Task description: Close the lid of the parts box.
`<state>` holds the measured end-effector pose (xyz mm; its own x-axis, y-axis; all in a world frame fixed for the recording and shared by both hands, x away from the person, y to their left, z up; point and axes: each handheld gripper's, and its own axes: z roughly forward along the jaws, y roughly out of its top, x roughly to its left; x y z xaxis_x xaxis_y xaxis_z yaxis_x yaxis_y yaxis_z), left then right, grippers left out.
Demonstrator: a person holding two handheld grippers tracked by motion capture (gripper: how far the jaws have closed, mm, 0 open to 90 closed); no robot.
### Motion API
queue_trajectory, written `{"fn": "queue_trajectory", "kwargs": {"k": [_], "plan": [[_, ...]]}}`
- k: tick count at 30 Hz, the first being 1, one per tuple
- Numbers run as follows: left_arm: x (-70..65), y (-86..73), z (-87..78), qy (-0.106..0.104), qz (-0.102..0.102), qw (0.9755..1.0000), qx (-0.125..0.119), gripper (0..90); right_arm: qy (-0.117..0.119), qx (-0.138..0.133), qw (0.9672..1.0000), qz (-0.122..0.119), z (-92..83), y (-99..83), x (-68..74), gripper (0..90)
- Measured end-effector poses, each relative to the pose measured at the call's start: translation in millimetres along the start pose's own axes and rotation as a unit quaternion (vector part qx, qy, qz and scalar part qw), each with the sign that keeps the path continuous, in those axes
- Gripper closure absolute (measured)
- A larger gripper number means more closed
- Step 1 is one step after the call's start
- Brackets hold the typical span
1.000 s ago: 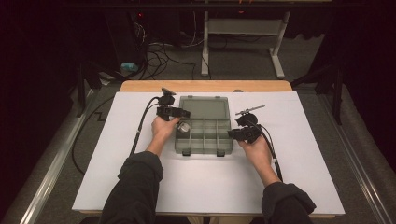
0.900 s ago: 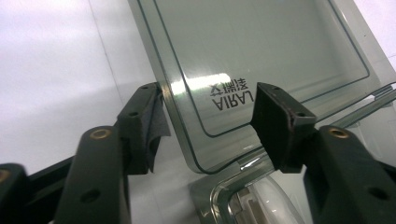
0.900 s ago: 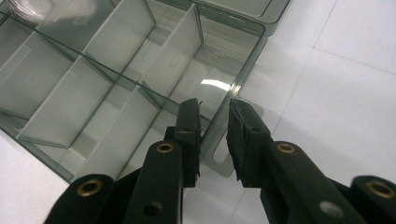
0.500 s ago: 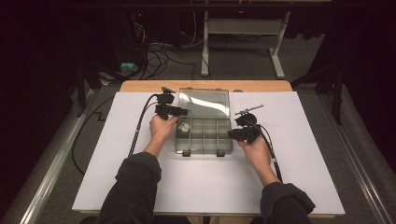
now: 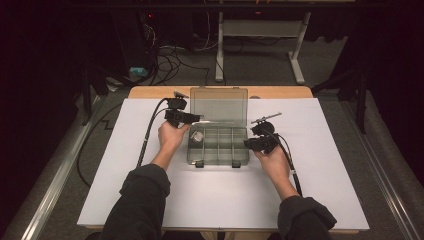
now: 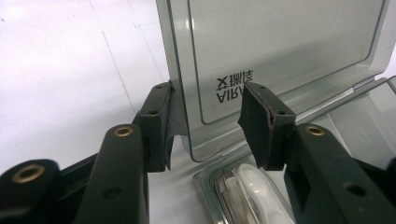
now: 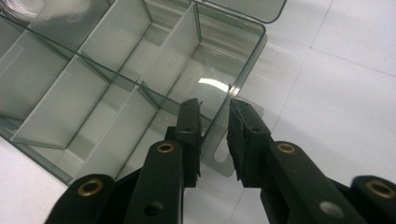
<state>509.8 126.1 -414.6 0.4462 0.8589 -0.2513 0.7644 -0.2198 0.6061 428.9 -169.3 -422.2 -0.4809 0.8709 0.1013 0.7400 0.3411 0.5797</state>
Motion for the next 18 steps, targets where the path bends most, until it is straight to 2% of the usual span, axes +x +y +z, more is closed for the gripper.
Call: {"fn": "queue_trajectory", "kwargs": {"k": [18], "plan": [[-11.5, -4.7, -14.3, 0.024, 0.052, 0.9984, 0.003, 59.5, -0.006, -0.002, 1.0000, -0.004, 0.0, -0.6, 2.0, 75.2]]}}
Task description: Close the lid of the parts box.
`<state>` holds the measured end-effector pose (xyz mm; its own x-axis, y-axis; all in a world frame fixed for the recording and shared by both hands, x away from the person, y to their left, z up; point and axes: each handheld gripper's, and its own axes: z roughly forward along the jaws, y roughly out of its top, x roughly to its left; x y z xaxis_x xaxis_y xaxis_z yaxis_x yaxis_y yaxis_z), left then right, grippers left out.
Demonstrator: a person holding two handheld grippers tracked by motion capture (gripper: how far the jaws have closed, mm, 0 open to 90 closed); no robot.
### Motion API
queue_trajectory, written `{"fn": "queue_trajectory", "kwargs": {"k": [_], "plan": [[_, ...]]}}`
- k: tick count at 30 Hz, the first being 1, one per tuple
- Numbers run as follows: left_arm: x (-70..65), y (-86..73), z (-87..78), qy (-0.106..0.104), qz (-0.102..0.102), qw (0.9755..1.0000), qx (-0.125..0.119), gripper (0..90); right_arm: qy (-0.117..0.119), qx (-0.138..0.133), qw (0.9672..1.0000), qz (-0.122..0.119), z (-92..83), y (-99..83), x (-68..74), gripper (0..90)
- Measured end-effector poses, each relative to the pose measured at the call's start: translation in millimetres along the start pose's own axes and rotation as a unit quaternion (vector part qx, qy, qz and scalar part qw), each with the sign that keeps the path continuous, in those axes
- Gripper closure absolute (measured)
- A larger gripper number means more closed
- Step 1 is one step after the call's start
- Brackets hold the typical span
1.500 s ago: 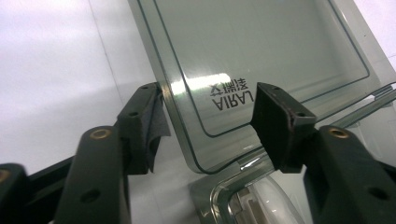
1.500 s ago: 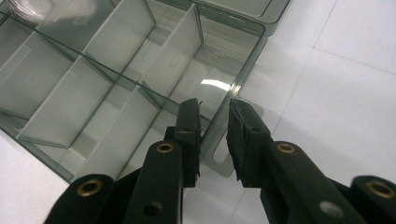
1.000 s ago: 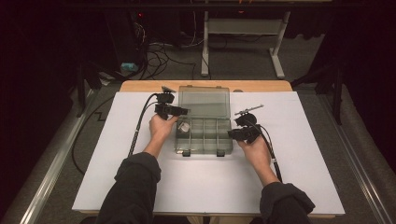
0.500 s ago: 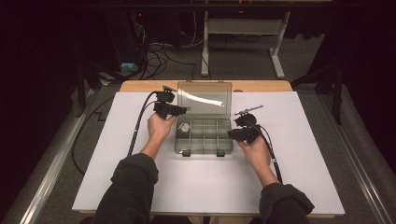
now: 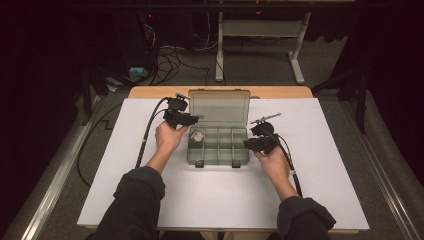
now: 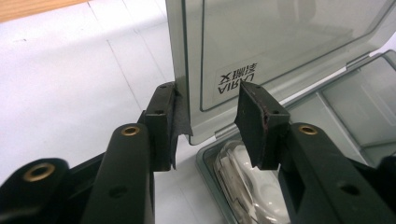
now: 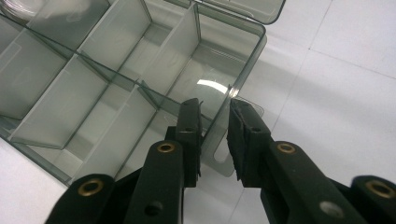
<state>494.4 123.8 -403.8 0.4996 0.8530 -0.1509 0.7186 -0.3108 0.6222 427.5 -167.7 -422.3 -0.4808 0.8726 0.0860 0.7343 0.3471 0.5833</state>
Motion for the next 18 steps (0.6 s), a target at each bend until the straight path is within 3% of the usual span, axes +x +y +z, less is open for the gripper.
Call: {"fn": "queue_trajectory", "kwargs": {"k": [8, 14, 18], "plan": [[-0.7, -5.7, -4.8, -0.003, 0.011, 0.9999, -0.008, 61.1, -0.002, 0.000, 1.0000, -0.001, 0.1, 0.1, 0.6, 75.3], [1.8, -10.4, -11.1, -0.024, 0.002, 0.9996, -0.014, 63.7, -0.003, -0.002, 1.0000, -0.002, 0.1, -0.4, 1.3, 75.3], [1.3, -13.5, -13.5, -0.027, 0.002, 0.9995, -0.017, 63.8, -0.010, -0.004, 0.9999, -0.006, 0.1, -1.0, 3.0, 75.5]]}}
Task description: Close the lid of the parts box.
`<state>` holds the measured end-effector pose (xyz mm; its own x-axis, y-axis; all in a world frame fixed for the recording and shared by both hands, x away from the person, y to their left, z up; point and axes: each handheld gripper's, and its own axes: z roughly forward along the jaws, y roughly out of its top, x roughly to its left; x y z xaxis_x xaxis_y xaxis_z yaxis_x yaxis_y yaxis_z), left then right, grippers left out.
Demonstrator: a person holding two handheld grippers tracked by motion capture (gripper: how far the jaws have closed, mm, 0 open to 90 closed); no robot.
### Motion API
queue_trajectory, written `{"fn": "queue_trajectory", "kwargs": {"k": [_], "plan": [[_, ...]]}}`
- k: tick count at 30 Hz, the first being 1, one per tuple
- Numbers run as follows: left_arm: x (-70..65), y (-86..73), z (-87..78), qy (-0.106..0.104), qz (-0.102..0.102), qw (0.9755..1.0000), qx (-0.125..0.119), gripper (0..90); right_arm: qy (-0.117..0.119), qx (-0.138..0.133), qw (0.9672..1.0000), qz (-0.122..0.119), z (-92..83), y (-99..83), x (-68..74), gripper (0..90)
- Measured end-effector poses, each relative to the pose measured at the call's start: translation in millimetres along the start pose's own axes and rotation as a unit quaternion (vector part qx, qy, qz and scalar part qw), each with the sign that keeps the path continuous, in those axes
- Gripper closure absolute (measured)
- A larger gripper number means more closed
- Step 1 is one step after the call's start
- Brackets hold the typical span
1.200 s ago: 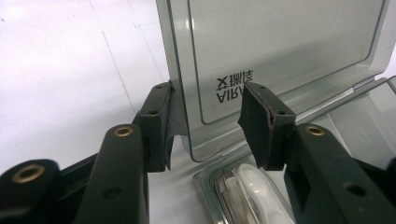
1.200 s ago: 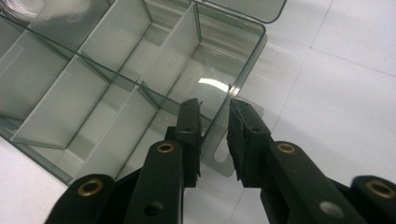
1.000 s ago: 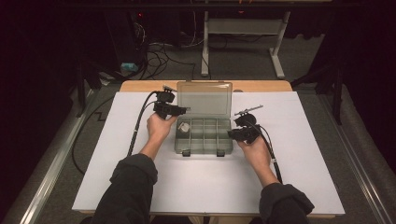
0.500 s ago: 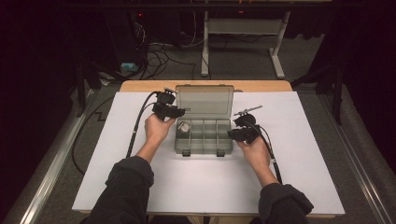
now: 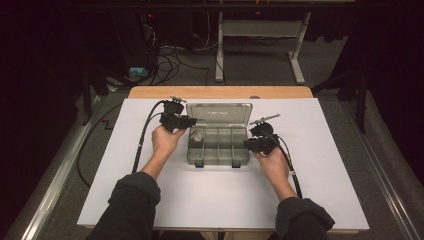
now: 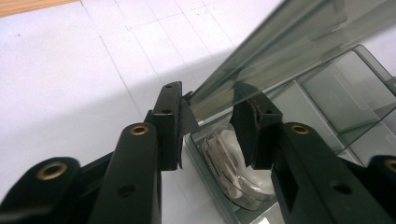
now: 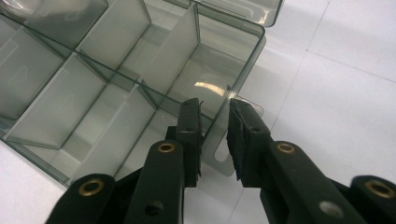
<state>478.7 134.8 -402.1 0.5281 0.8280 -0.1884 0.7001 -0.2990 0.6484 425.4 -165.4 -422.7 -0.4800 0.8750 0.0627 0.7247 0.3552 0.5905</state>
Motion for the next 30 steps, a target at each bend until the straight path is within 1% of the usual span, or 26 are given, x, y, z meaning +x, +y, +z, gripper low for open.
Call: {"fn": "queue_trajectory", "kwargs": {"k": [2, 8, 11, 15, 18, 21, 23, 27, 30], "plan": [[0.2, -1.4, -1.3, -0.004, -0.002, 1.0000, -0.003, 64.0, 0.002, 0.003, 1.0000, 0.000, 0.0, 0.8, -0.6, 75.5], [-1.1, -2.3, -6.9, -0.008, 0.003, 1.0000, -0.003, 65.0, 0.002, 0.000, 1.0000, 0.002, 0.0, 0.0, -0.2, 75.5], [-0.6, -3.1, -10.4, -0.014, 0.000, 0.9999, -0.008, 65.2, 0.000, 0.000, 1.0000, 0.002, 0.0, -0.2, 0.0, 75.5], [-0.3, -4.8, -16.3, -0.027, -0.013, 0.9993, -0.021, 65.3, -0.002, -0.001, 1.0000, 0.002, 0.0, -0.3, 0.7, 75.5], [-1.7, -6.2, -18.3, -0.027, -0.010, 0.9993, -0.023, 65.3, -0.001, 0.000, 1.0000, 0.002, -0.2, -0.4, 0.4, 75.5], [-1.8, -8.3, -20.5, -0.031, -0.011, 0.9991, -0.028, 65.3, 0.000, -0.003, 1.0000, -0.001, 0.0, -1.1, -0.1, 75.5], [-2.7, -9.2, -21.8, -0.030, -0.009, 0.9990, -0.031, 65.4, 0.000, -0.004, 1.0000, -0.001, 0.0, -1.5, 0.1, 75.5], [-5.5, -10.3, -22.7, -0.020, 0.007, 0.9995, -0.024, 65.5, -0.003, -0.010, 0.9999, -0.003, 0.0, -3.0, 1.0, 75.5], [-5.6, -11.5, -22.2, -0.020, 0.007, 0.9994, -0.027, 65.5, -0.004, -0.016, 0.9999, -0.005, 0.2, -4.6, 1.0, 75.4]]}}
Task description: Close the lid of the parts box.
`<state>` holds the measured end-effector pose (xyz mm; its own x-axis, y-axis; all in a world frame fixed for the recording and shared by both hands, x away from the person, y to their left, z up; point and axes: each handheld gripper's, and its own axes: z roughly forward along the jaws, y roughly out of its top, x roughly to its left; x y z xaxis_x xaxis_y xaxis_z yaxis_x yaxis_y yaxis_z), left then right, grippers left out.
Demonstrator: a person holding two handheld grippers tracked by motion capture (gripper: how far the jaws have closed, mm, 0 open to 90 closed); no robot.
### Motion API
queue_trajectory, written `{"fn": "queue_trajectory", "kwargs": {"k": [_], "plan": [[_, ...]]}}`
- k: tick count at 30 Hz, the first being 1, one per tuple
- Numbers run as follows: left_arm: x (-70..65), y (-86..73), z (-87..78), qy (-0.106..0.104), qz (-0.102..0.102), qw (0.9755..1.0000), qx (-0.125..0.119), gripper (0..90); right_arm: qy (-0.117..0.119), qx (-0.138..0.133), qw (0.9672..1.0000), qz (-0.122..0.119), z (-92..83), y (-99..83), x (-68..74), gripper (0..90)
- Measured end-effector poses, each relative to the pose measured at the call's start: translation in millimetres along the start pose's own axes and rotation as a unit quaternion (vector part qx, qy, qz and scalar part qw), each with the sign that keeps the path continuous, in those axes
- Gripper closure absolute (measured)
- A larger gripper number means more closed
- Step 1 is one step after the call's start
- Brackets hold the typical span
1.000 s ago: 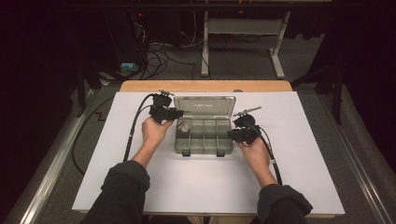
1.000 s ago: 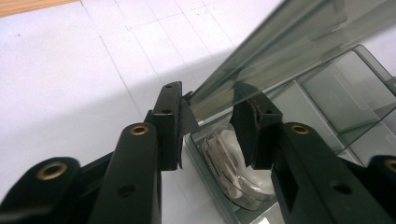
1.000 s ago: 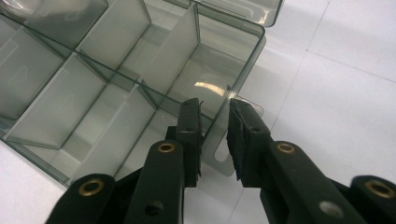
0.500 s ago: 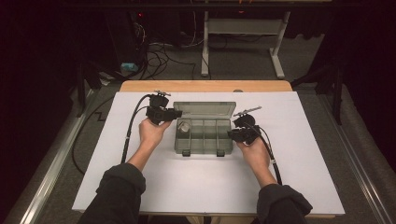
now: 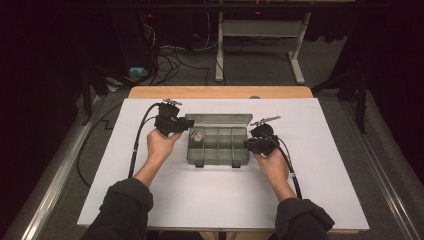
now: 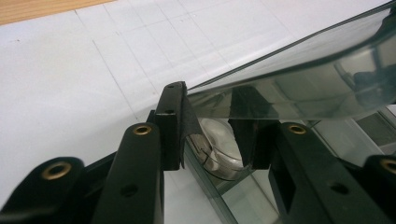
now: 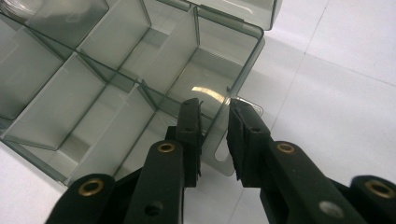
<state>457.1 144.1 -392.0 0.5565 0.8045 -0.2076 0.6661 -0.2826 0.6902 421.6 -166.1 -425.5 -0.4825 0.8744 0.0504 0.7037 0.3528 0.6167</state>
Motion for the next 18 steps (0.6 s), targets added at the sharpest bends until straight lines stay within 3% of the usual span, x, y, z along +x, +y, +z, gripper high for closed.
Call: {"fn": "queue_trajectory", "kwargs": {"k": [8, 13, 15, 18], "plan": [[0.9, -1.0, -0.6, -0.005, -0.003, 1.0000, -0.003, 65.3, 0.005, -0.004, 0.9999, -0.010, 0.4, -0.4, -1.5, 73.1], [1.0, -0.9, -3.0, -0.009, 0.001, 1.0000, -0.004, 64.6, 0.038, -0.010, 0.9992, 0.007, -0.8, -0.1, -7.3, 67.3], [-0.5, -1.7, -3.6, -0.005, 0.007, 1.0000, -0.004, 64.7, 0.042, -0.020, 0.9989, 0.003, -5.0, 0.1, -8.9, 69.7], [-2.4, -2.4, -3.8, -0.001, 0.011, 0.9999, -0.002, 64.6, 0.046, -0.039, 0.9982, -0.010, -14.2, 0.9, -10.7, 82.2]]}}
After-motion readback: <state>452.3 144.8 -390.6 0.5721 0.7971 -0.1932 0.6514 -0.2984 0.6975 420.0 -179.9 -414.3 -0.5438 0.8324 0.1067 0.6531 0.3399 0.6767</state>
